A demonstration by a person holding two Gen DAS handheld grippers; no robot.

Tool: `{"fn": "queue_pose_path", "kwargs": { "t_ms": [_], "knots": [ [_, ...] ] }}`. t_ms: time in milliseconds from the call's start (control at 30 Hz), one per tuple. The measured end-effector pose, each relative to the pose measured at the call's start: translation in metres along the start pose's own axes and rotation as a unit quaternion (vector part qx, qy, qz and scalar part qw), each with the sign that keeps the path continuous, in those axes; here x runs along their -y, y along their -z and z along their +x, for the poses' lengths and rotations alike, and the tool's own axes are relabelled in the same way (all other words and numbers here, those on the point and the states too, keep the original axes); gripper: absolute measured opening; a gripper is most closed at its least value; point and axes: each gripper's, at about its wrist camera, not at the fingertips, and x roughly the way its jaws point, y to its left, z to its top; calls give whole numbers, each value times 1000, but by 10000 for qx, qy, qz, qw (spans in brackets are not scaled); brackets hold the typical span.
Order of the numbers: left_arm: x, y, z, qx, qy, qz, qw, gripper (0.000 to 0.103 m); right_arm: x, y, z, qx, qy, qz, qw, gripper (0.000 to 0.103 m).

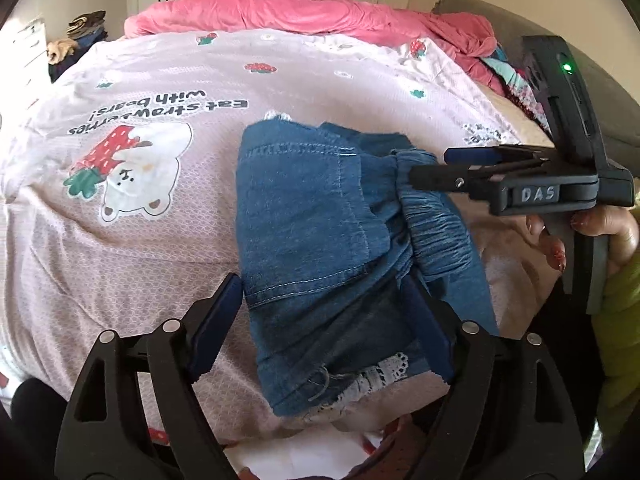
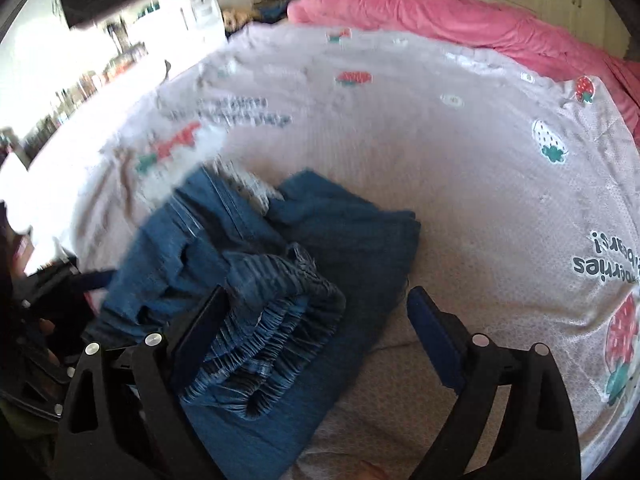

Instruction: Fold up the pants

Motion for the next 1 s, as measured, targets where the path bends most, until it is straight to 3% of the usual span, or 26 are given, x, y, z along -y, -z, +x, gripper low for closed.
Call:
{"fn": "queue_pose_path", "kwargs": {
  "t_ms": [333, 567, 700, 767, 833, 1000],
  "knots": [
    [-6, -6, -16, 189, 186, 6, 9996, 82, -5, 25, -52, 761, 160, 137, 9969, 92],
    [-35, -21, -26, 452, 177, -213, 9986, 84, -68, 66, -66, 922, -14, -756, 9929, 92],
    [-53, -32, -15, 338, 277, -362, 9984, 79, -107, 83, -61, 879, -125, -1407, 9861, 91],
    [-56, -35, -6, 194, 358, -355, 9985, 65, -126, 84, -58, 884, -141, -1811, 9794, 76],
    [-58, -40, 9, 6, 524, -433, 9977, 61, -142, 81, -51, 801, -122, -2260, 9708, 69],
    [-53, -49, 35, -262, 520, -311, 9978, 60, -176, 77, -31, 668, 67, -3241, 9436, 56]
  ]
}}
